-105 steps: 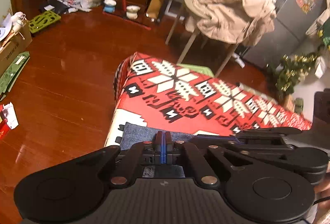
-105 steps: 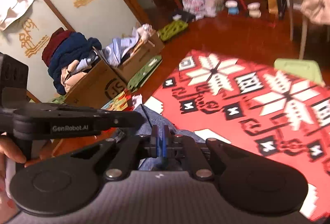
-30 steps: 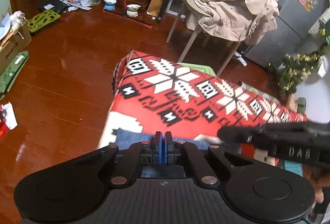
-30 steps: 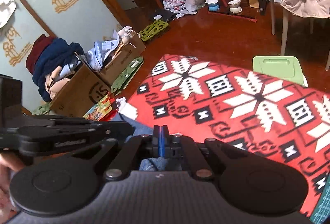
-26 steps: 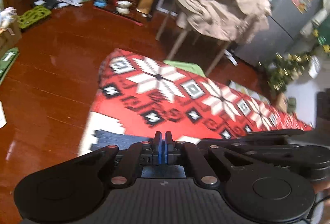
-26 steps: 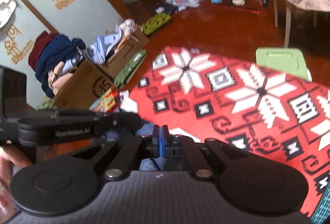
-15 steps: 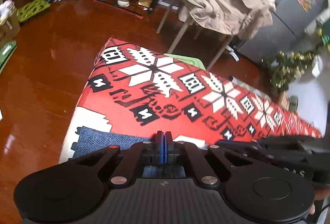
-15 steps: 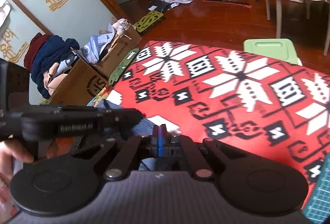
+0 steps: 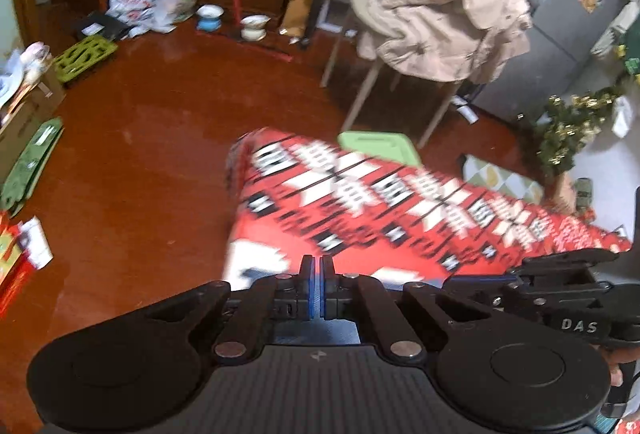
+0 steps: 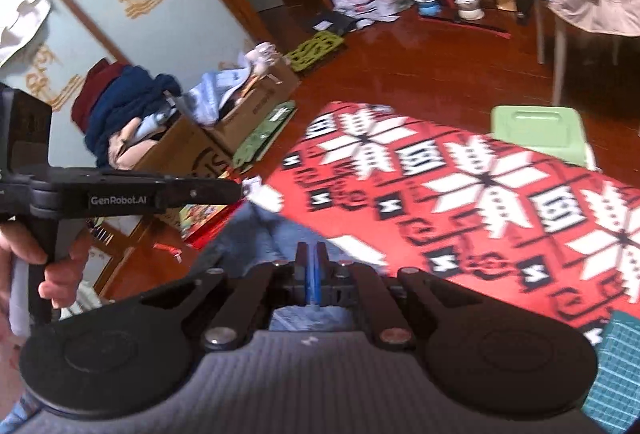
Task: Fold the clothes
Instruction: 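Lower the shorts onto the blanket beside the mat with both grippers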
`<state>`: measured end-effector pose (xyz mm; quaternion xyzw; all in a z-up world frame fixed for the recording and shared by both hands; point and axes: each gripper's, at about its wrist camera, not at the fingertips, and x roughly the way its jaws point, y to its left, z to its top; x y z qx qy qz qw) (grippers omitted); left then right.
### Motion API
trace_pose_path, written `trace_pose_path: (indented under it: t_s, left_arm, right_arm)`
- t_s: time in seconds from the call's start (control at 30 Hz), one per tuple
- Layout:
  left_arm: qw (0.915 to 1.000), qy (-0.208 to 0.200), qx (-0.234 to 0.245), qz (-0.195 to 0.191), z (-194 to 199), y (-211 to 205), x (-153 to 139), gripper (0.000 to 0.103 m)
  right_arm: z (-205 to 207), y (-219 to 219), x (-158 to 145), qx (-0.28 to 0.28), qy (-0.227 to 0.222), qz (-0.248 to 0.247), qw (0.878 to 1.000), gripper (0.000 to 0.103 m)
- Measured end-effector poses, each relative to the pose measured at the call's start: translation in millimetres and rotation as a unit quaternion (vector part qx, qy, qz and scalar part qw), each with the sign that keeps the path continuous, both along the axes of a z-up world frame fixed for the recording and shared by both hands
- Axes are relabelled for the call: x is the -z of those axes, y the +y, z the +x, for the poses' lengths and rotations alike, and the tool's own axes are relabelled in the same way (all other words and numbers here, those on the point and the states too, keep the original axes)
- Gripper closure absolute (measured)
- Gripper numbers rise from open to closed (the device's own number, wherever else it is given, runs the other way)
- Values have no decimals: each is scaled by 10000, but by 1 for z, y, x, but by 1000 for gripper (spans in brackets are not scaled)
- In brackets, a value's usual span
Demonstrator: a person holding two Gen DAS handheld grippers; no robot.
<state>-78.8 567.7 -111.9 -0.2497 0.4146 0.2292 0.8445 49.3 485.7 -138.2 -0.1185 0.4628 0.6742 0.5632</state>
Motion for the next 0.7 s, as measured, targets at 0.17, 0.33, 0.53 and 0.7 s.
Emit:
trace_pose_path:
  t_s: [0.17, 0.33, 0.53, 0.7]
  left_arm:
    - [9992, 65, -277, -265, -10, 17, 30, 101]
    - [9982, -169, -382, -420, -2, 26, 42, 101]
    - [9971, -329, -573, -374, -2, 26, 43, 101]
    - [9968, -491, -594, -232, -30, 24, 20, 101]
  right_arm:
    - [-34, 24, 9, -114, 123, -62, 9998, 101]
    - [-56, 42, 28, -133, 100, -225, 9996, 101]
    - [-65, 63, 44, 106, 17, -232, 9997, 101]
    - [-67, 66, 28, -19, 168, -106, 9998, 100]
